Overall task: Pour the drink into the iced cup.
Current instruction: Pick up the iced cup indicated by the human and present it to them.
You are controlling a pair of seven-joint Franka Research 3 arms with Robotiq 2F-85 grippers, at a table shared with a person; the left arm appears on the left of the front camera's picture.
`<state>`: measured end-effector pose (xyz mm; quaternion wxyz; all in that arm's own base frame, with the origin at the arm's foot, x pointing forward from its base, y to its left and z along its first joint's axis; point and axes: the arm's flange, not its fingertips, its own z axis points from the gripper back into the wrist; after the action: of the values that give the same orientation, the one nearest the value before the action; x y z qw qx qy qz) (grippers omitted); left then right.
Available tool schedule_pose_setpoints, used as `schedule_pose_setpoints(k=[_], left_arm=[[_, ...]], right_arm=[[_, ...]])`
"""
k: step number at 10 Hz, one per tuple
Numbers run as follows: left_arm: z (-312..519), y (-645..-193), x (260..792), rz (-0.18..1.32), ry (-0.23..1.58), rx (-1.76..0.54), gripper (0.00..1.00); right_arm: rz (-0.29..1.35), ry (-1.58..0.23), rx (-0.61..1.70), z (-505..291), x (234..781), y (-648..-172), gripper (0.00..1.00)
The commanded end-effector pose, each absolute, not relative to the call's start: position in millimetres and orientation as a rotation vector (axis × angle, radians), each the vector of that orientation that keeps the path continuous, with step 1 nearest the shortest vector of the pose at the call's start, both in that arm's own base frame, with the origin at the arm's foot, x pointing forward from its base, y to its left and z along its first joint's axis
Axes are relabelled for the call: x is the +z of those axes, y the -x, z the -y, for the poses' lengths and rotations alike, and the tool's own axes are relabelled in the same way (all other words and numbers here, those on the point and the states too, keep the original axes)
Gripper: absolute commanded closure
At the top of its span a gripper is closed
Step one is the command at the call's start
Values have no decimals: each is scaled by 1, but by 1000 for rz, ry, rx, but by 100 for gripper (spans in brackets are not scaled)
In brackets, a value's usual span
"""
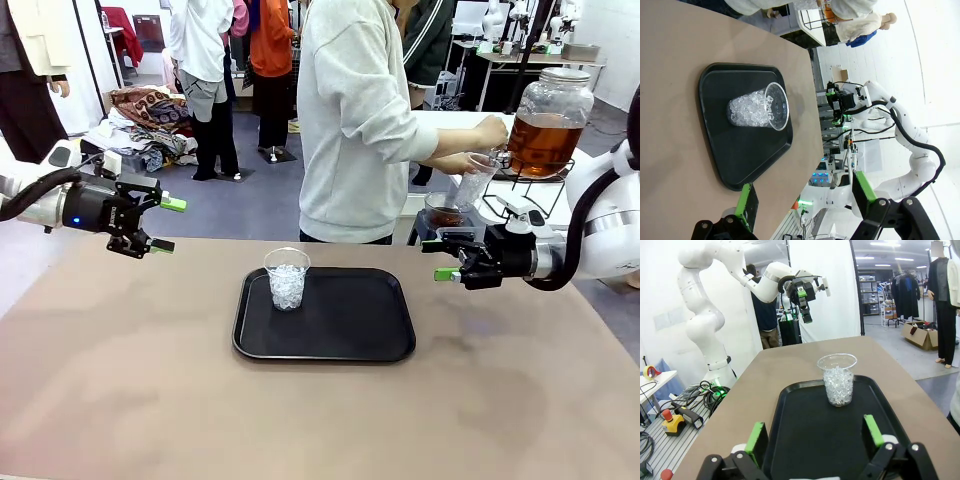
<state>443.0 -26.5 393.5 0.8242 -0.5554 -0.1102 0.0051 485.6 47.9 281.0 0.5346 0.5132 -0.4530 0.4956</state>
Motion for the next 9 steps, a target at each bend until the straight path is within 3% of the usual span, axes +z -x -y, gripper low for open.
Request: schedule_pose_setpoints(k=[1, 9], left_arm=[[27, -443, 394, 237, 1181, 10, 0], [27, -443, 394, 237, 1181, 10, 0]], right_arm=[[1079, -1219, 1177, -50, 284, -489, 0], [1079, -1219, 1177, -50, 284, -489, 0]])
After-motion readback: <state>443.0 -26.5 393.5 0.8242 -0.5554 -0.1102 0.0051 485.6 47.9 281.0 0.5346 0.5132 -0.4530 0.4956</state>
